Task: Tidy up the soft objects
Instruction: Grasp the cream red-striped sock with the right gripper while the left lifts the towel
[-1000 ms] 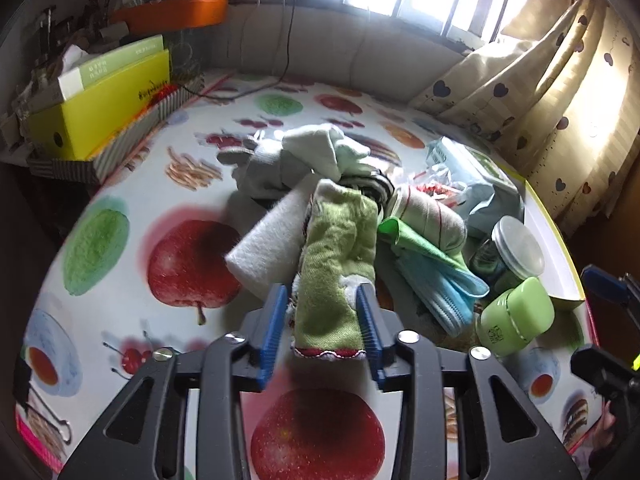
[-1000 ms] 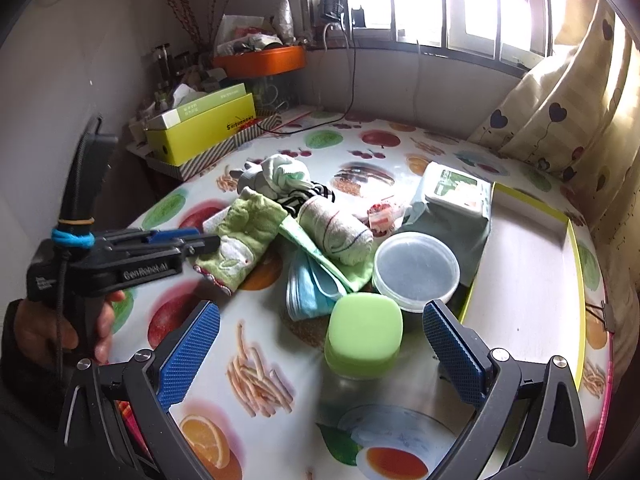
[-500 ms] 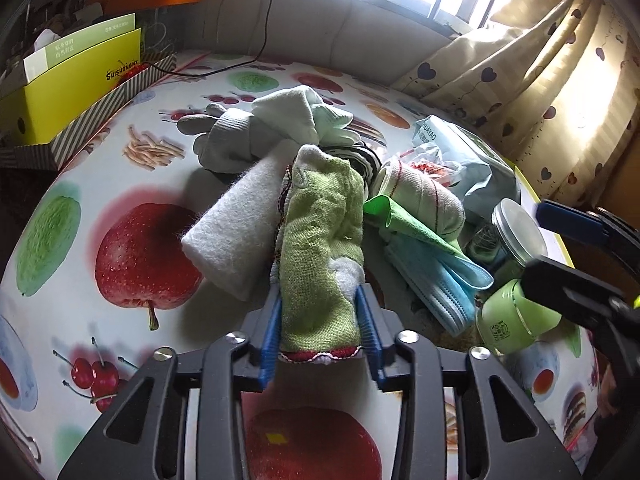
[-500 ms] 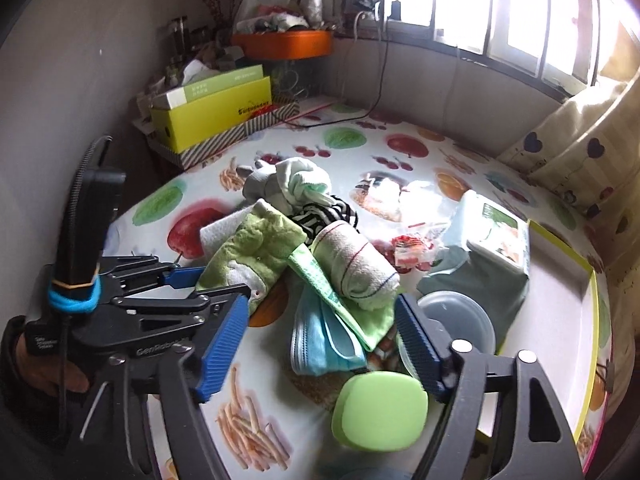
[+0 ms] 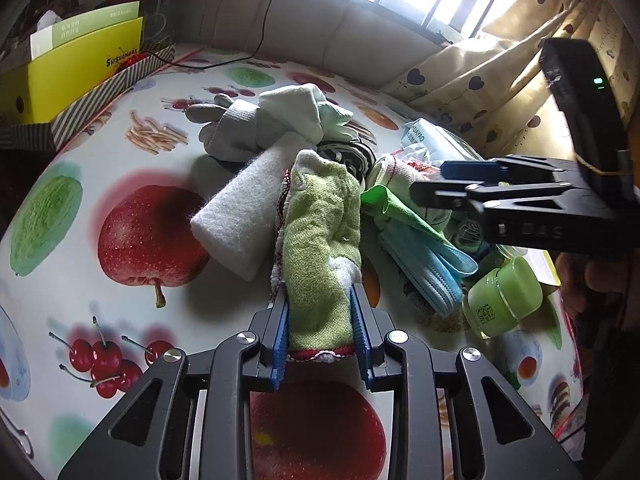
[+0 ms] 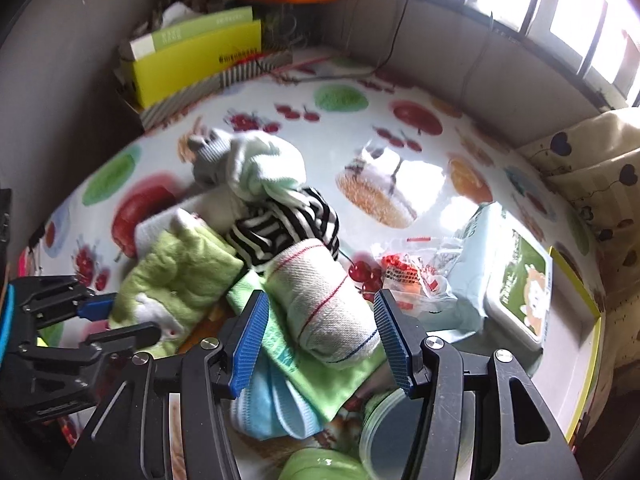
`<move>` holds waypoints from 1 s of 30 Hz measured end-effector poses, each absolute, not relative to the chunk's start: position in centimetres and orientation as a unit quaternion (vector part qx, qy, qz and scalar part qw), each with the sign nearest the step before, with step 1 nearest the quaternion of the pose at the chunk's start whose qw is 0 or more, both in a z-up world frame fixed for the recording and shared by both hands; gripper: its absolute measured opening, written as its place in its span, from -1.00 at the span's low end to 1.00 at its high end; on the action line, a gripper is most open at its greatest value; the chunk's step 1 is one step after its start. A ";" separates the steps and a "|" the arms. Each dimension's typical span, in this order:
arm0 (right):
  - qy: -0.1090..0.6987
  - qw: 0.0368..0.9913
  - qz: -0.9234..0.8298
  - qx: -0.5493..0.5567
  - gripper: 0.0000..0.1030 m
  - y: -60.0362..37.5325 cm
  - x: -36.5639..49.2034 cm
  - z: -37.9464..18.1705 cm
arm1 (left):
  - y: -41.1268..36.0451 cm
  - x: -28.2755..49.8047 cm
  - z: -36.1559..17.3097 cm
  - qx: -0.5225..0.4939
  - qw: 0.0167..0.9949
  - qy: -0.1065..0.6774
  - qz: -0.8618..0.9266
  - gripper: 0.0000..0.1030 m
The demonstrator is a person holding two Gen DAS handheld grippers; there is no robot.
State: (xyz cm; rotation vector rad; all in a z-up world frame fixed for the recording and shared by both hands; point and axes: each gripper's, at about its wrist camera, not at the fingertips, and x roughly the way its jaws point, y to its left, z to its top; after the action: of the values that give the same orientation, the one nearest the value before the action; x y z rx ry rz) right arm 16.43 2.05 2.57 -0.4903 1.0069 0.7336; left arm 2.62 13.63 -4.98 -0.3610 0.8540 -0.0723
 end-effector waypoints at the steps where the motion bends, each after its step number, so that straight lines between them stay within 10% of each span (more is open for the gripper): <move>1: 0.476 0.776 0.341 -0.233 0.06 2.2 16.7 2.0 | 13.6 2.7 -5.0 -0.174 0.894 0.412 -0.035 -0.42; 30: 0.378 0.851 0.350 -0.105 -0.25 -6.3 13.6 9.2 | 10.8 1.4 1.1 -0.148 0.926 0.345 -0.032 -0.50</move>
State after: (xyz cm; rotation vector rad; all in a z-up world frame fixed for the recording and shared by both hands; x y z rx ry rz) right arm 13.59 -6.35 9.20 -0.2206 0.7967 0.7361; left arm 1.42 10.84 1.15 -0.3033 0.7064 -0.0666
